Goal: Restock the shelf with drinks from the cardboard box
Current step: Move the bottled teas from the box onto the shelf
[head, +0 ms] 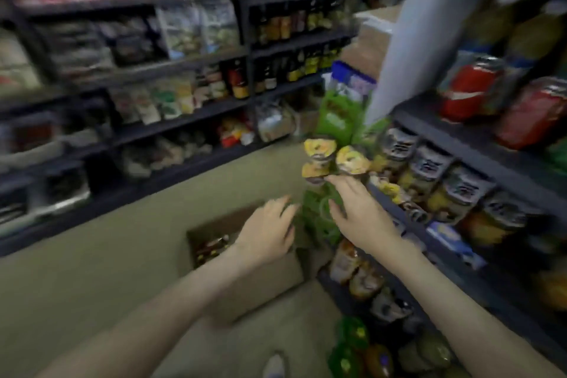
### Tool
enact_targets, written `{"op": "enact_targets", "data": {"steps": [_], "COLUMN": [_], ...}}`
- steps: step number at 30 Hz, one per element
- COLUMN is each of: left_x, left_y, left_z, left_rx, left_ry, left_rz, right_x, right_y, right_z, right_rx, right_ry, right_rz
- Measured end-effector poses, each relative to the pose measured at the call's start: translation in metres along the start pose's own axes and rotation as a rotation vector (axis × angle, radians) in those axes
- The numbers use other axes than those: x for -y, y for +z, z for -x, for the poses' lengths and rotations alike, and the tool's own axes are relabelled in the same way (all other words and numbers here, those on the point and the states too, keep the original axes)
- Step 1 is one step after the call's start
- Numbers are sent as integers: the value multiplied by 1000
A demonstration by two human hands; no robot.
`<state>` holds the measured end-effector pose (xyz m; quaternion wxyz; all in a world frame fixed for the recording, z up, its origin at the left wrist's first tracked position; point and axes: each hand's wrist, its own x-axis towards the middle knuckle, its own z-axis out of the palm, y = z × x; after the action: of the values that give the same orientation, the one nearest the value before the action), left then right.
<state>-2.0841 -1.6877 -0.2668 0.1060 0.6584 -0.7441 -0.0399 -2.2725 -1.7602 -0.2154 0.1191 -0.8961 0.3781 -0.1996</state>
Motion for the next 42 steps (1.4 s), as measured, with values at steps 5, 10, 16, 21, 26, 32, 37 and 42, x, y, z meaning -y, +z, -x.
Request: {"op": "enact_targets", "data": {"steps": [5,10,16,21,26,32,37,42], "left_x": [104,190,309,387,453,520,564,565], "left_y": [43,67,122,201,320,490,610,653], "left_z": [83,108,76,54,37,12,6,8], "left_rx": [204,294,373,429,430,320,344,290], "left_ry": [-359,-627,-744,-808,-944,-931,-852,-922], "left_rz": [59,155,243,311,339,236,43,-31], "right_x": [37,51,37,12,-21,-81,-117,-127], "right_y": [104,203,339,451,575,742,885,1000], "right_z": [-56,-124,-205,-246,-262,-276,-303,-308], "right_rx": [276,527,807,958,972,1015,1041,1211], "right_ry": [-93,-124,-99,-37,1,-78,-191,-243], "right_rz": [-85,-72,9,81,93,102,81,158]}}
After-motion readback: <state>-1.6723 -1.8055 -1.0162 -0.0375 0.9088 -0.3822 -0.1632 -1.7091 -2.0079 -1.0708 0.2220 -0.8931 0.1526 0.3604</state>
